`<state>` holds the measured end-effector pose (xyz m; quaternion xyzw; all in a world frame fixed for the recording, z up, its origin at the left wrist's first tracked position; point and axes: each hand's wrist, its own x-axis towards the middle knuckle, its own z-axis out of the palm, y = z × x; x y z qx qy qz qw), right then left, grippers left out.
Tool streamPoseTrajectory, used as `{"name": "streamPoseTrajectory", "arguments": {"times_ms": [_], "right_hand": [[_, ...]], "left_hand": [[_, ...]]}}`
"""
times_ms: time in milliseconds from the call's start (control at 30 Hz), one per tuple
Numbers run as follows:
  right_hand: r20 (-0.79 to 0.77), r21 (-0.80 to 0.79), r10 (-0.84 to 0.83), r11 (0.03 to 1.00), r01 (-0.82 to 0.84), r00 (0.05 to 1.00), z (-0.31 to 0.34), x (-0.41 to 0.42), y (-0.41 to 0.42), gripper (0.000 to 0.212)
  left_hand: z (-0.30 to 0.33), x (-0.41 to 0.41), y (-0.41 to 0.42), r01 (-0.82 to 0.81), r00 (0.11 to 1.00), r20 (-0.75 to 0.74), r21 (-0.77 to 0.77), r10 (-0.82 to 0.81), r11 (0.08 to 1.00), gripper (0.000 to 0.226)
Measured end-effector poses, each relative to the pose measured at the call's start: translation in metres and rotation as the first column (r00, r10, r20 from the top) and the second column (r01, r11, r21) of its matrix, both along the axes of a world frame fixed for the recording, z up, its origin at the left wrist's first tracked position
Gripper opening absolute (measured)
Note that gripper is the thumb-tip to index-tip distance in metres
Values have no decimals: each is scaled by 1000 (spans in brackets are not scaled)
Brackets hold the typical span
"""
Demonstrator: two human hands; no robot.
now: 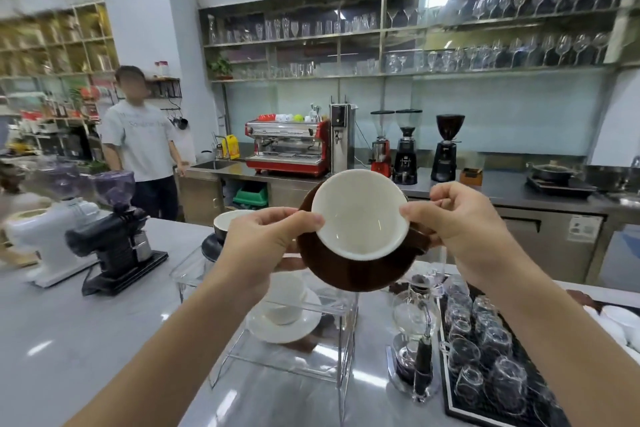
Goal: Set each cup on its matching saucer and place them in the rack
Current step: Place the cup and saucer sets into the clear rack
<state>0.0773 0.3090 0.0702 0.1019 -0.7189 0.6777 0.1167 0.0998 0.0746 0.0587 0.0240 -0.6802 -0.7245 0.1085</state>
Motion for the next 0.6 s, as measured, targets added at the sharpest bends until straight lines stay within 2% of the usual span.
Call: {"name": "streamPoseTrajectory", "arguments": {"times_ms": [333, 600], "right_hand": [[171, 147, 79, 984, -105, 982, 9, -73, -32, 36], [311, 245, 79, 956, -159, 947, 3, -113, -42, 31]], "left_hand": [[-3, -54, -27, -73, 987, 152, 109, 56, 991, 35], [-25, -82, -32, -78, 959, 282, 176, 26, 981, 49]]}}
